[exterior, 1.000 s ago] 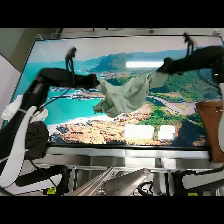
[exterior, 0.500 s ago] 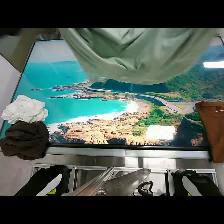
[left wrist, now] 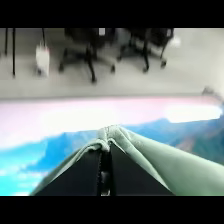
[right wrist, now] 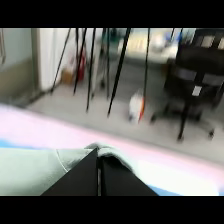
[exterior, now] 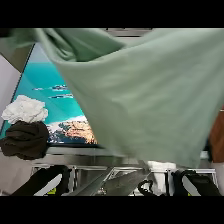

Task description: Fold the shirts.

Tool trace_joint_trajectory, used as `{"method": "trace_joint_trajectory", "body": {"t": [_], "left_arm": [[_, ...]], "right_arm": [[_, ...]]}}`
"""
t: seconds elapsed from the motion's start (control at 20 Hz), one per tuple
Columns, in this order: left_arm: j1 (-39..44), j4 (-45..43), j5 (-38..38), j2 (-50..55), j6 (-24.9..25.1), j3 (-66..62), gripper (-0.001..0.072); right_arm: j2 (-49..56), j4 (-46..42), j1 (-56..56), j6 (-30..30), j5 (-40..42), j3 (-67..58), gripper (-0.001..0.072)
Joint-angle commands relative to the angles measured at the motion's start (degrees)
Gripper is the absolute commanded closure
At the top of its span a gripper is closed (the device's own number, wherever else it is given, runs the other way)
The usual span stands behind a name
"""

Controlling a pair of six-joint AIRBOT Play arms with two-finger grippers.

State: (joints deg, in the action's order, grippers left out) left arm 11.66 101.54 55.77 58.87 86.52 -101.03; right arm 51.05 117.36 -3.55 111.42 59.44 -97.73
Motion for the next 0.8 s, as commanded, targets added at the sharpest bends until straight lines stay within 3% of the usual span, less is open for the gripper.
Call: {"method": "trace_joint_trajectory", "body": {"t": [0.0,0.15,0.35,0.4,0.45,0.5,0.6,0.75], "left_arm": [[0.0,4.9,-5.0,15.9,0.8,3.5,0.0688],[2.1,9.3,-4.2,34.7,5.9,-4.2,0.0687],[3.3,9.7,1.2,55.7,5.7,-19.3,0.0687],[3.0,9.7,2.1,57.6,5.6,-20.3,0.0631],[2.4,9.7,2.0,57.9,5.6,-19.6,0.0237],[1.4,9.7,1.9,56.7,4.4,-17.7,0.0022],[-1.7,9.9,4.6,52.6,4.0,-14.4,0.0019],[-7.9,14.3,19.5,45.2,2.7,-11.5,0.0019]], "right_arm": [[10.2,0.5,0.0,-2.6,0.0,9.6,0.0699],[21.2,2.0,0.1,-4.1,-3.4,15.0,0.0699],[35.1,2.0,-0.1,-6.5,-5.8,15.4,0.0699],[37.4,2.3,-0.1,-6.5,-6.0,15.4,0.07],[38.9,2.4,-0.1,-6.5,-6.0,15.4,0.0699],[40.0,2.4,0.0,-6.4,-6.0,15.4,0.0699],[40.9,2.3,-0.5,-6.4,-6.5,15.3,0.07],[40.7,2.3,-2.9,-6.2,-7.4,15.0,0.0699]]}}
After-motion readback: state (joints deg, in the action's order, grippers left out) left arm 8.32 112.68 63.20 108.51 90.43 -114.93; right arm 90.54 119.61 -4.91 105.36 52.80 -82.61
